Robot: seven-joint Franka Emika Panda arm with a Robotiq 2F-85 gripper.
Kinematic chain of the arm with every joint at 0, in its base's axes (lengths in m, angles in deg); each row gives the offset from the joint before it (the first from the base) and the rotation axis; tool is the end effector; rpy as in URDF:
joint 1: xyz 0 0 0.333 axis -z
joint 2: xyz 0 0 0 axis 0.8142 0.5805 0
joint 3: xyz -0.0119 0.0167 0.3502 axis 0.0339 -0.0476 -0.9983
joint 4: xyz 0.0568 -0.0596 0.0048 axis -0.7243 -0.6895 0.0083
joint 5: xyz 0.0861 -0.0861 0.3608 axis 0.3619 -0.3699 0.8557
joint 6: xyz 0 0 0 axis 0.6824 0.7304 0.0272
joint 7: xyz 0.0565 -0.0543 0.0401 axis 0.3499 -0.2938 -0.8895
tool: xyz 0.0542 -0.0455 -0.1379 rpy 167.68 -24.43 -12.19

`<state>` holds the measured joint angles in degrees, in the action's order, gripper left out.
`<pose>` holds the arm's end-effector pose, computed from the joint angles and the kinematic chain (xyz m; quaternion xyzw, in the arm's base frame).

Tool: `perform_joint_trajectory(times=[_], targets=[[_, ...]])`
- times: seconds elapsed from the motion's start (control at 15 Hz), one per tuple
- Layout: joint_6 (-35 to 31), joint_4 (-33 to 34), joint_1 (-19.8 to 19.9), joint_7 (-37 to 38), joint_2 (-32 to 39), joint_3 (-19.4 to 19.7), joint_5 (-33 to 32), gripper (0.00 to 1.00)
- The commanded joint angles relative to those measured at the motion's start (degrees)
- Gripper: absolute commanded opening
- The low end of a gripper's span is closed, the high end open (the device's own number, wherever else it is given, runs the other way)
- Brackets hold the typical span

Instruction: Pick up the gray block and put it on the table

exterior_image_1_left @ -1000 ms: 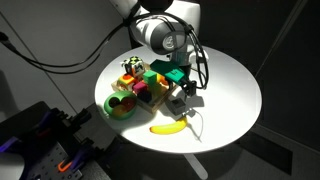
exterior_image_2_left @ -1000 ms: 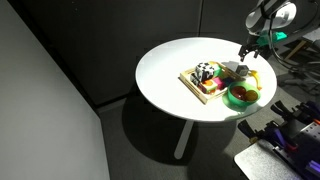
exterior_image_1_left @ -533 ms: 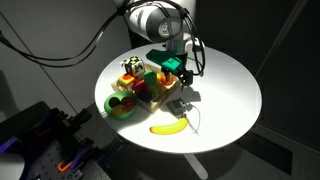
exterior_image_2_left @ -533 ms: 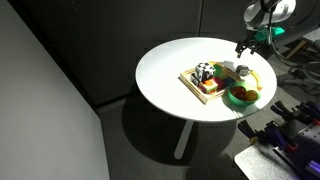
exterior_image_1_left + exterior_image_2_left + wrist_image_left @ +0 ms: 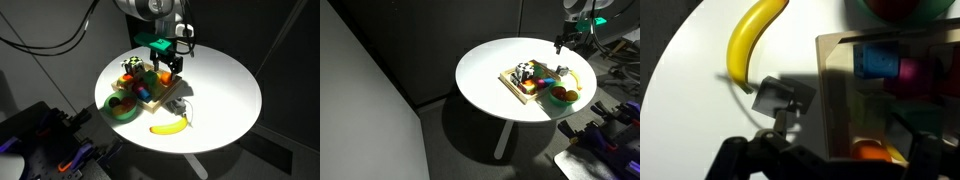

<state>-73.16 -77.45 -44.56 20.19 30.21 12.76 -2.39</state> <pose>0.5878 -0.1503 0.2193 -0.9961 0.0605 0.0638 0.0036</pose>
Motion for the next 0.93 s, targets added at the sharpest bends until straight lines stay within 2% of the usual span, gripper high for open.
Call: perform_joint_trajectory(times=[0.0,0.4,0.87], targets=[[4.7,-3.1,-1.4,1.0,-5.3,0.1,-1.0,1.00],[9.6,-5.7,-3.9,2.7,-10.8,0.0,-1.5,1.00],[7.6,-10.6,-6.4,5.0,-17.8,-0.7,-1.6,1.00]])
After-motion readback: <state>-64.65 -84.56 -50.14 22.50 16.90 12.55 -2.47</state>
